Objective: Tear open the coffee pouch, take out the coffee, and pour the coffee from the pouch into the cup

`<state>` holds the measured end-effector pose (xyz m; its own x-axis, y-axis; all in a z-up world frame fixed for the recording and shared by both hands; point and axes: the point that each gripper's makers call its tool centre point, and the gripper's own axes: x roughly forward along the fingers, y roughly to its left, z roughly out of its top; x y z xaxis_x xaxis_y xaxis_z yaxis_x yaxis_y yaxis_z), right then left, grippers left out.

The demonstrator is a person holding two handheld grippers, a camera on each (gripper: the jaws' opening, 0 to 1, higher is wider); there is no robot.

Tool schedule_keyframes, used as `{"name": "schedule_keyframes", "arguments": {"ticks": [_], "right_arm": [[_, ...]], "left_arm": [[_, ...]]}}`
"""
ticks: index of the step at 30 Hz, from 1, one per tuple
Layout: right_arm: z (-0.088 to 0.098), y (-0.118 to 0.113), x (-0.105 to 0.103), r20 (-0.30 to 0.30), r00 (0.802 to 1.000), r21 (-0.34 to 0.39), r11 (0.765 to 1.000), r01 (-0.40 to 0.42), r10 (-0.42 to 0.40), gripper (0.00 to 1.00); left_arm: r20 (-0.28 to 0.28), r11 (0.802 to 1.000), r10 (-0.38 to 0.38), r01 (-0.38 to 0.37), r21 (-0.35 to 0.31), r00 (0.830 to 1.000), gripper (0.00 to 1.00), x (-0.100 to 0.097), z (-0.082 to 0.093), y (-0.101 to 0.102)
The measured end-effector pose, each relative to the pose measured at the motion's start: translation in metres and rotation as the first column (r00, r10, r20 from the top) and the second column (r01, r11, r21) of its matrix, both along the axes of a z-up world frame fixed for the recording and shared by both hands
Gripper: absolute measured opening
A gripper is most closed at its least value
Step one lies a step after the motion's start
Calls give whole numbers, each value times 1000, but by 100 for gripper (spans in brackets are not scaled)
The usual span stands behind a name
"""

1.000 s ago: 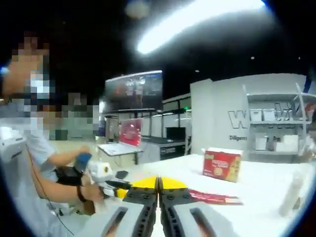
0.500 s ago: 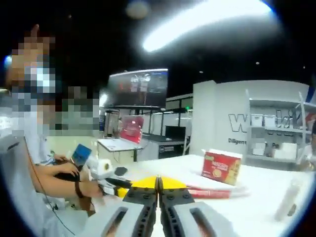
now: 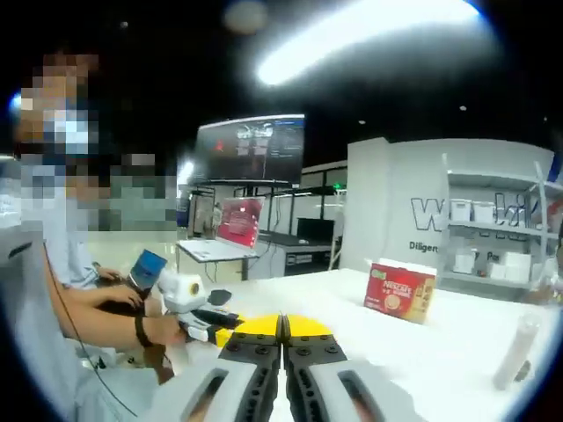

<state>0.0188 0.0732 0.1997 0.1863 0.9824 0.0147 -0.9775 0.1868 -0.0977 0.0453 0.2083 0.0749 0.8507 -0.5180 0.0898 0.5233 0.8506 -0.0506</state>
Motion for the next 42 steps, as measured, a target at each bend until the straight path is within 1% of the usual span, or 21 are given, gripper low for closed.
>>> {"name": "schedule_keyframes", "arguments": {"ticks": [2, 5, 7, 9, 12, 13, 16, 18, 20, 24, 26, 28, 30, 32, 34, 35, 37, 38, 39, 41, 42], "right_arm": [[-4, 7, -7, -21, 999, -3, 999, -32, 32, 1], [-16, 17, -7, -30, 999, -29, 999, -41, 40, 1], [-6, 14, -10, -45, 997, 26, 998, -57, 58, 1], [-4, 9, -1, -29, 999, 22, 1000, -22, 23, 1], [-15, 4, 17, -48, 999, -11, 1000, 20, -21, 1], [-14, 3, 17, -48, 999, -9, 1000, 21, -22, 1], [2, 1, 1, -37, 999, 36, 999, -17, 18, 1], [0, 7, -2, -41, 999, 33, 999, -31, 32, 1], [-15, 14, 0, -63, 997, -7, 999, -35, 34, 1], [1, 9, -10, -47, 997, 45, 998, -51, 53, 1], [-1, 6, 1, -46, 999, 43, 999, -22, 24, 1], [-11, 4, 16, -72, 997, 28, 1000, 9, -7, 1], [-9, 4, 10, -78, 997, 36, 999, -5, 8, 1], [-4, 10, -4, -63, 997, 49, 998, -42, 45, 1], [1, 18, -23, -93, 987, 103, 987, -122, 131, 1], [-2, 21, -27, -116, 981, 105, 984, -142, 154, 1], [-19, 25, -16, -100, 990, 40, 994, -99, 102, 1], [-22, 26, -13, -108, 989, 37, 995, -96, 99, 1], [-18, 23, -10, -119, 987, 55, 994, -99, 105, 1], [-7, 17, -6, -106, 991, 83, 993, -79, 87, 1], [-7, 12, 4, -69, 997, 58, 998, -25, 29, 1]], "left_arm": [[2, 1000, 2, -2, 0, 1000, 36, 0, 0, 1], [2, 1000, 4, -4, -3, 1000, 36, 1, 1, 2], [1, 1000, 3, -3, 1, 1000, 36, 1, 0, 2], [-1, 1000, 2, -2, 6, 1000, 36, 2, -1, 2], [-2, 1000, 3, -3, 8, 1000, 36, 3, -2, 3], [-3, 1000, 2, -2, 9, 1000, 36, 3, -2, 3], [-1, 1000, -1, 1, 18, 1000, 36, 2, -3, 2], [3, 1000, -2, 1, 22, 1000, 36, 3, -3, 2], [4, 1000, 1, -1, 16, 1000, 36, 1, -1, -1], [3, 1000, -2, 2, 17, 1000, 36, 0, -2, -2], [-3, 1000, -4, 4, 27, 1000, 36, 0, -4, -3], [-9, 999, -5, 5, 34, 1000, 36, 1, -5, -3], [-9, 999, -5, 5, 36, 1000, 36, 0, -6, -3], [-8, 999, -4, 5, 35, 1000, 36, 0, -5, -3], [-7, 999, -3, 3, 36, 1000, 36, 0, -5, -2], [-6, 999, -3, 3, 33, 1000, 36, 1, -5, -2], [-5, 999, -4, 4, 32, 1000, 36, 0, -5, -2], [-6, 999, -3, 3, 33, 1000, 36, 0, -5, -2], [-7, 999, -4, 4, 35, 1000, 36, 0, -5, -2], [-7, 999, -6, 6, 37, 1000, 36, 0, -6, -2], [-8, 999, -6, 6, 39, 1000, 36, 0, -6, -2]]}}
